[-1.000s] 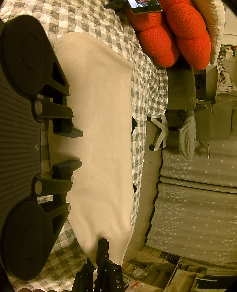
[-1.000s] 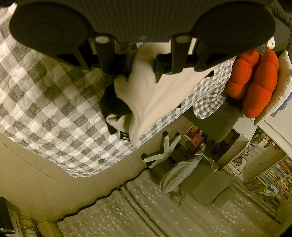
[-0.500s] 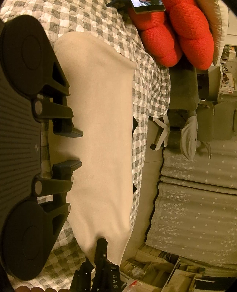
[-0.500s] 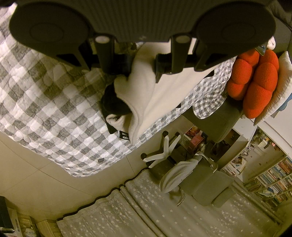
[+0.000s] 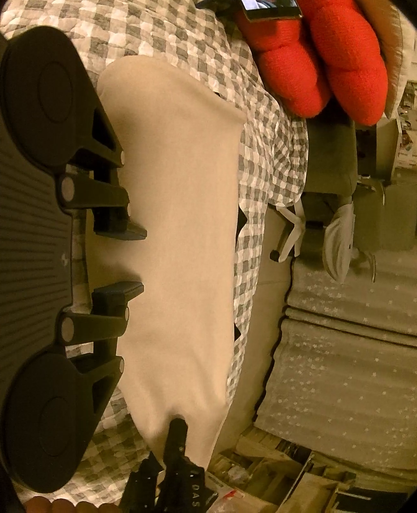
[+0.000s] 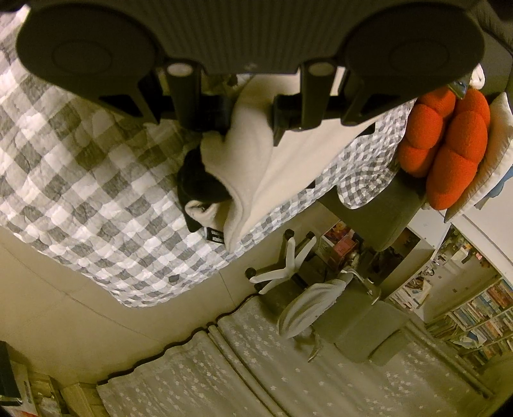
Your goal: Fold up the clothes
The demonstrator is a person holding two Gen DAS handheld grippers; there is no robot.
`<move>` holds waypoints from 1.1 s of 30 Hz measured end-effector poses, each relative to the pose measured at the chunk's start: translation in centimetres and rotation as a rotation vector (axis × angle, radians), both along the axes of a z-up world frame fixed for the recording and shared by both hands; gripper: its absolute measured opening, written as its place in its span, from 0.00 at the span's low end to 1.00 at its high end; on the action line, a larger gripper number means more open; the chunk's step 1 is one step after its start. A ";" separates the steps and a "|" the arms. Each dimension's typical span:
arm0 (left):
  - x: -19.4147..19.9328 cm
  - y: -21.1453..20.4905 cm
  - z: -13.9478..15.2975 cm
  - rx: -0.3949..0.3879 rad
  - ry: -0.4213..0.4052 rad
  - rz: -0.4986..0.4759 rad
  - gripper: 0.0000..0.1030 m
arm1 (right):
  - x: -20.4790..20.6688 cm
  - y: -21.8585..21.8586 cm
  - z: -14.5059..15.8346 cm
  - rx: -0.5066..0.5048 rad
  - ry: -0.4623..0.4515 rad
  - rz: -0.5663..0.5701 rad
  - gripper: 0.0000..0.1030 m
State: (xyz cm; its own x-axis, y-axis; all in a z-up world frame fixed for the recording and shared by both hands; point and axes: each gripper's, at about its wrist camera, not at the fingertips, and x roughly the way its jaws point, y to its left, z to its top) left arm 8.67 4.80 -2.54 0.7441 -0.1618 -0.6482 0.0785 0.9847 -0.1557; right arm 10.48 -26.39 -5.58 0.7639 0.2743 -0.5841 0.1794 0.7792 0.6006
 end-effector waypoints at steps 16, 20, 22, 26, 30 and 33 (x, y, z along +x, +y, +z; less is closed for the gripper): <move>0.1 -1.3 -0.1 -0.006 -0.014 -0.022 0.31 | 0.0 0.2 0.0 -0.002 -0.005 -0.001 0.22; 0.3 -2.7 -0.3 0.051 -0.034 -0.025 0.32 | -0.1 0.1 -0.1 0.004 -0.002 -0.002 0.22; 0.8 -3.3 -0.3 0.073 -0.037 -0.034 0.32 | 0.0 0.1 0.0 0.003 -0.003 -0.002 0.22; 3.6 -3.2 -0.1 0.063 -0.012 -0.027 0.34 | 0.1 0.1 0.1 0.005 -0.004 -0.001 0.22; 7.2 -2.6 0.1 0.011 0.032 -0.003 0.34 | 0.1 0.0 0.1 0.020 -0.002 -0.003 0.22; 9.6 -2.6 0.1 0.001 0.059 0.010 0.34 | 0.1 -0.1 0.1 0.024 -0.003 -0.003 0.22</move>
